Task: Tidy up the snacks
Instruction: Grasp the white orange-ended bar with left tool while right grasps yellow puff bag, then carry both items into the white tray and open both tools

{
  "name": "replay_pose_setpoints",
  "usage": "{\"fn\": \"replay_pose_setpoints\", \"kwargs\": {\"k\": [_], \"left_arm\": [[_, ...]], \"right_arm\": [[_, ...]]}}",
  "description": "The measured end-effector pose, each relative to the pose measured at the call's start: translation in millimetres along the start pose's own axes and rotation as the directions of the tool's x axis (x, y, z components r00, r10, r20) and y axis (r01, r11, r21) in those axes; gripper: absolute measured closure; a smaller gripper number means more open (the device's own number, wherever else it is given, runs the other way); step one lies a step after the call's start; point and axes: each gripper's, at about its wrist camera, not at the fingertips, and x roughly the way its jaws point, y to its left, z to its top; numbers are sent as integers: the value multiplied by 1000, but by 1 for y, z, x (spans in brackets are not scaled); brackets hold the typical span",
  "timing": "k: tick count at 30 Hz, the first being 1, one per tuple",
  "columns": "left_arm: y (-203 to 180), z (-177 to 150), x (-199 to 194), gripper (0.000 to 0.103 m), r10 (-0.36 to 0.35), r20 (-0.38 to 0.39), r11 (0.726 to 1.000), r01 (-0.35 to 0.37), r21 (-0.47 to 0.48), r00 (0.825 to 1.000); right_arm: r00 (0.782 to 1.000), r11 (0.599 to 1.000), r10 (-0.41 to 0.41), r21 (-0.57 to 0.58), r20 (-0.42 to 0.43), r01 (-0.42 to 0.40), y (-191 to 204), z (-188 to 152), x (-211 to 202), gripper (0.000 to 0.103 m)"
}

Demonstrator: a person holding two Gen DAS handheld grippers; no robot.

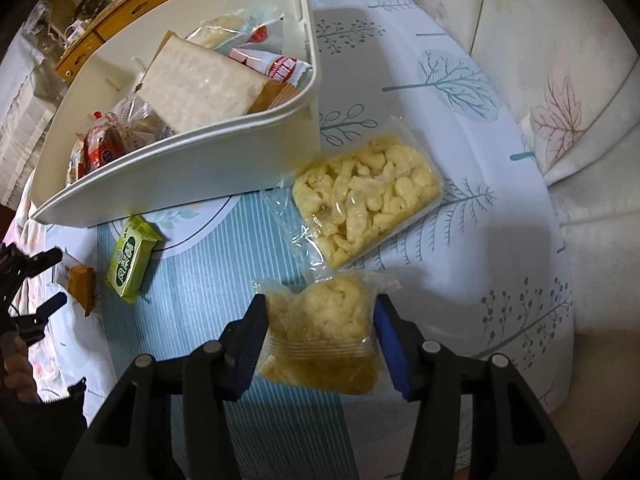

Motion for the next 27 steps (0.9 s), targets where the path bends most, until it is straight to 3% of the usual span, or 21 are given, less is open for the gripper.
{"fn": "replay_pose_setpoints", "kwargs": {"k": [6, 11, 18, 24, 27], "left_arm": [[-6, 12, 8, 32, 64, 6, 998, -64, -7, 998], [-10, 15, 10, 50, 153, 26, 988, -153, -3, 988], [-16, 14, 7, 68, 140, 17, 989, -140, 42, 990], [-14, 13, 1, 70, 110, -18, 989, -108, 101, 994], [-14, 11, -11, 71, 91, -25, 986, -87, 141, 996]], "right_arm": [[999, 997, -19, -73, 34, 22, 5, -6, -20, 50], [994, 987, 15, -160, 106, 2, 19, -7, -45, 50], [986, 962, 107, -263, 131, -70, 53, -8, -61, 50], [971, 938, 207, -307, 122, -162, 77, -6, -59, 50], [953, 918, 270, -335, 135, -212, 92, -8, -68, 50]]}}
